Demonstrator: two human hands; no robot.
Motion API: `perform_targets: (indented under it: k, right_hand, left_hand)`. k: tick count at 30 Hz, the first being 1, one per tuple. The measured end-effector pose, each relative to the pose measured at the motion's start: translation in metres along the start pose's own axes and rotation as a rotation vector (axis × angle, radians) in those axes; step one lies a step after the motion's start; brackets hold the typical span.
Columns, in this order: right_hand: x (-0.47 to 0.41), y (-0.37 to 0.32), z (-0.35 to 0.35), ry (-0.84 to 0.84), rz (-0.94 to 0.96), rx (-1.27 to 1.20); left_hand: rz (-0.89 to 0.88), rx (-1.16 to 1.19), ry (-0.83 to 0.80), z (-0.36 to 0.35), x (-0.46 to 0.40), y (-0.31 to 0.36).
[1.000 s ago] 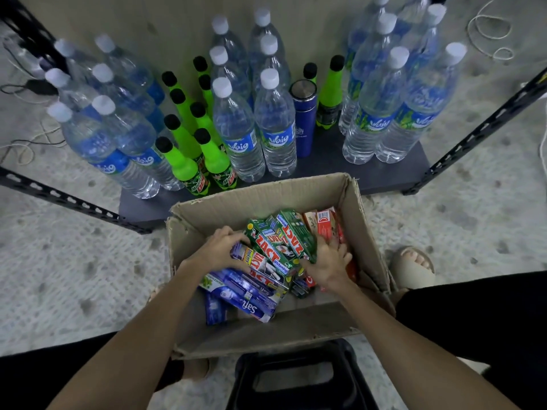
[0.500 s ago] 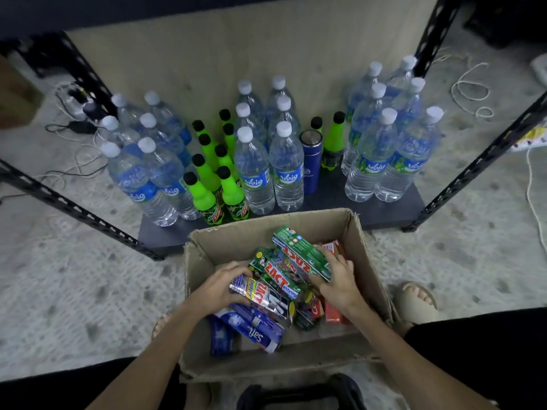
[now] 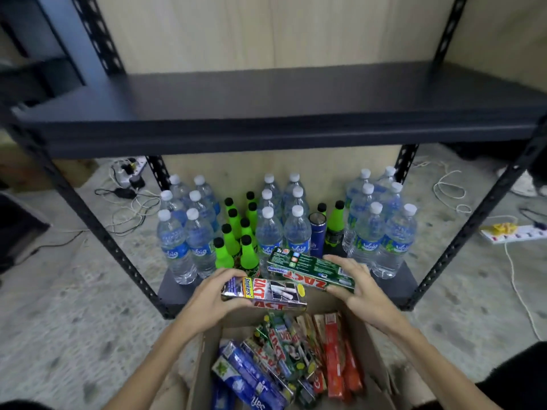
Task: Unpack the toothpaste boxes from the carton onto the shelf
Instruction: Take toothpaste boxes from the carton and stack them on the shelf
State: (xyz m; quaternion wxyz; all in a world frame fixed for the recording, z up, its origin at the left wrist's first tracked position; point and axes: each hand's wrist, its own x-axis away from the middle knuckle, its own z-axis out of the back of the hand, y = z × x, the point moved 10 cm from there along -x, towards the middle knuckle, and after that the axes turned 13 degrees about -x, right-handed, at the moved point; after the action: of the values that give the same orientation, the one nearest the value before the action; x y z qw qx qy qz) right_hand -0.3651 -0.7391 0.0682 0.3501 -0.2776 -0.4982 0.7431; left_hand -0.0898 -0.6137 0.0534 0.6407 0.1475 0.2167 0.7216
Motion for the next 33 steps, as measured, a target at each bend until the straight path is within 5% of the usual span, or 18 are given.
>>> perform_targets:
  k: [12, 18, 33]
  right_hand:
    - [-0.027, -0.228, 0.136, 0.044, 0.338, 0.117]
    - [-0.051, -0.304, 0.193, 0.018, 0.411, 0.151]
    - [-0.19, -0.231, 0.31, 0.069, 0.191, 0.137]
  left_hand:
    - [-0.207, -0.011, 0.402, 0.225, -0.025, 0.12]
    - [-0.253, -0.124, 0.48, 0.306, -0.056, 0.171]
    - [0.003, -0.088, 0.319, 0.293, -0.252, 0.143]
